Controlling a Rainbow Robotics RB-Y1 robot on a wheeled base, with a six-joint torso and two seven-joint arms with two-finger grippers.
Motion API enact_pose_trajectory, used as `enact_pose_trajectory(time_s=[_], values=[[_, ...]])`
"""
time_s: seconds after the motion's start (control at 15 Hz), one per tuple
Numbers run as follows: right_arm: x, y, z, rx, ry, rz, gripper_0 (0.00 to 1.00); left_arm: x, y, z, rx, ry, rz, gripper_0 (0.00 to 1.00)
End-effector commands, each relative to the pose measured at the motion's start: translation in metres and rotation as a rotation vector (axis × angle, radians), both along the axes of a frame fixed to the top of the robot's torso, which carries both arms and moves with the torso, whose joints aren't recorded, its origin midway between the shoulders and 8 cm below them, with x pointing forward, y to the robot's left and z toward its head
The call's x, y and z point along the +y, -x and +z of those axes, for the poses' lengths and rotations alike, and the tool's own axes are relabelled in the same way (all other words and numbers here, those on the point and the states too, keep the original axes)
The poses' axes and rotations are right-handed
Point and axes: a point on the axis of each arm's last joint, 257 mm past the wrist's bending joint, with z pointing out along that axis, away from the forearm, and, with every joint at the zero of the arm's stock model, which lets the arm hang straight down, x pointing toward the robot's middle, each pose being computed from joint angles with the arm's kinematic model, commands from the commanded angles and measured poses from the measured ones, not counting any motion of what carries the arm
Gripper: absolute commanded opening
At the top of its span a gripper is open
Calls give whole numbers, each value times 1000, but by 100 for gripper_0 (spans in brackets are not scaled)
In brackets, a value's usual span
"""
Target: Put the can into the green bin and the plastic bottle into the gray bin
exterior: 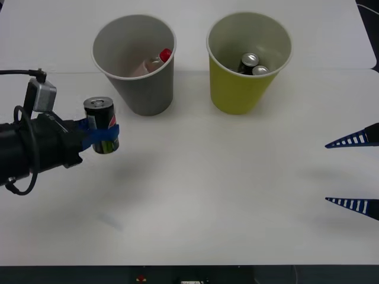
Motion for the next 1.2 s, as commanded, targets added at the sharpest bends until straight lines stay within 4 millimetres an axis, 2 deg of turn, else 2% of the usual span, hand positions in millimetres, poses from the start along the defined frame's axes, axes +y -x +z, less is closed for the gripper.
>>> enact_pose_trajectory(time_s=[0.07,0.33,0.73,1.2], values=[[0,0,0,0,0,0,100,-21,1,9,59,12,-16,0],[0,0,0,0,0,0,100,-45,-5,22,72,-39,-45,0],[0,0,0,0,0,0,100,-87,-5,53,15,-133,-167,0],[0,0,0,0,0,0,100,-145,-32,86,-4,-165,-303,0]])
